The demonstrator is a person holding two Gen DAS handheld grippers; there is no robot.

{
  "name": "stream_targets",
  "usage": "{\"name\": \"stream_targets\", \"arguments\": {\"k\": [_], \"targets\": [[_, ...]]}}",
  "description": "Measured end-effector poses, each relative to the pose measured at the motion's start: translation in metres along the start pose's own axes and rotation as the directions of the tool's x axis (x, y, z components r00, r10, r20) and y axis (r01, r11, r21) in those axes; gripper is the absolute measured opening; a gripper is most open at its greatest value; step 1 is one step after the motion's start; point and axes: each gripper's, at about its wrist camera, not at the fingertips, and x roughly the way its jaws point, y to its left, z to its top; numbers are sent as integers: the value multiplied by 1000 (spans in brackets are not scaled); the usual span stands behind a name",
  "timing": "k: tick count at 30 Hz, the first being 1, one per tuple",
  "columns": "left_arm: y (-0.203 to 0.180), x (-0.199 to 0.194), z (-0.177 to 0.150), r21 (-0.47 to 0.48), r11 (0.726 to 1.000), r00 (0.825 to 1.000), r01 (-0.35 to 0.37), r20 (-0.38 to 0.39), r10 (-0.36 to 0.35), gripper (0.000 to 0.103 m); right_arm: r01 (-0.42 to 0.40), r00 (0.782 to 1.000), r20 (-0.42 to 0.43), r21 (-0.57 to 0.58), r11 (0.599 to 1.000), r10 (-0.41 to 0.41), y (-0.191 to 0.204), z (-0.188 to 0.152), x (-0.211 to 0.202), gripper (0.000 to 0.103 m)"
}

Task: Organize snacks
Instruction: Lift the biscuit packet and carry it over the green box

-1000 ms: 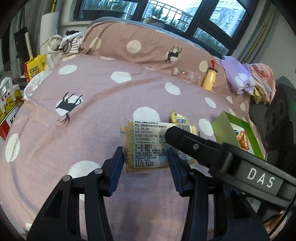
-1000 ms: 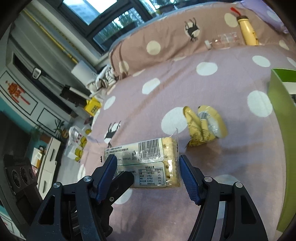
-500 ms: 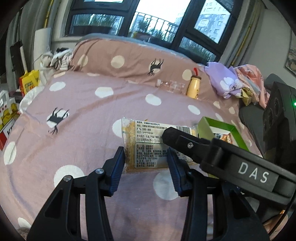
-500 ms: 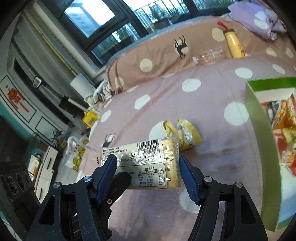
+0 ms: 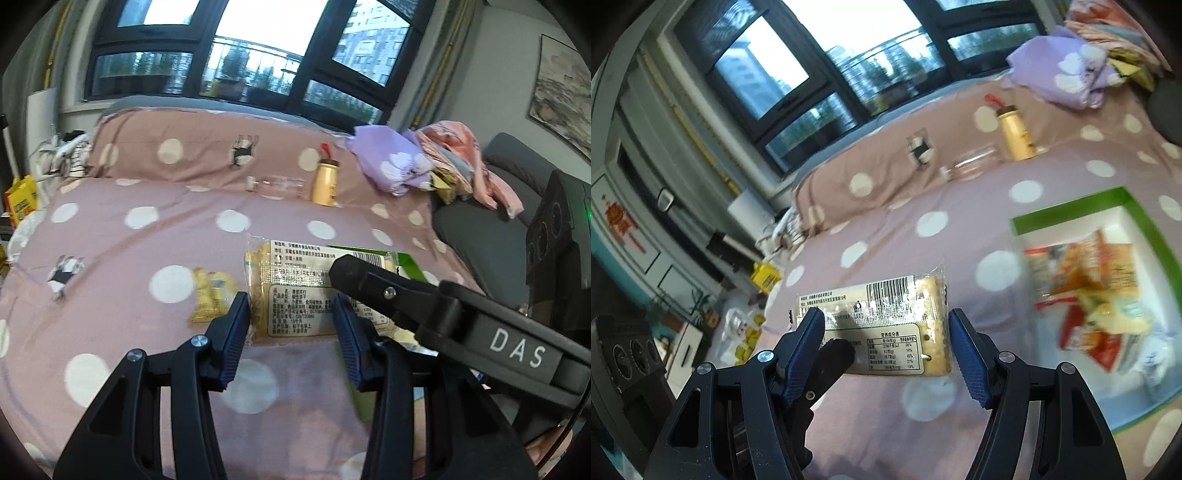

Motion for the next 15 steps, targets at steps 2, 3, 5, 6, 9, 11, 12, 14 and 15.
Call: {"name": "stream_targets", "arguments": {"k": [2,3,5,6,9,11,12,14,15], "targets": [[-10,9,0,10,1000,1000,19,-14,-19,44,23,1000,8,6,1000,-23,-11,3,-6,71],[-15,13,1,16,1000,999,25,-21,-25,44,31,999,9,11,999,-31,-18,5,-9,71],[-31,25,2,35,999,998,41,-47,-39,44,47,999,10,38,998,-47,-36,9,-14,71],[-37,29,3,44,998,998,46,-54,-44,44,51,999,11,49,998,-51,-42,10,-16,71],[-60,44,6,77,995,995,71,-78,-65,44,70,997,20,90,993,-72,-66,17,-27,71],[-73,53,7,95,992,993,84,-90,-76,44,82,996,28,113,990,-86,-83,21,-34,71],[-79,57,7,103,991,992,91,-96,-81,44,86,995,30,121,989,-91,-88,23,-37,71],[-90,69,7,114,988,989,107,-117,-94,44,97,994,31,141,985,-102,-101,27,-40,71],[-94,73,7,116,987,987,114,-130,-99,44,105,993,30,157,982,-111,-109,28,-42,71]]}}
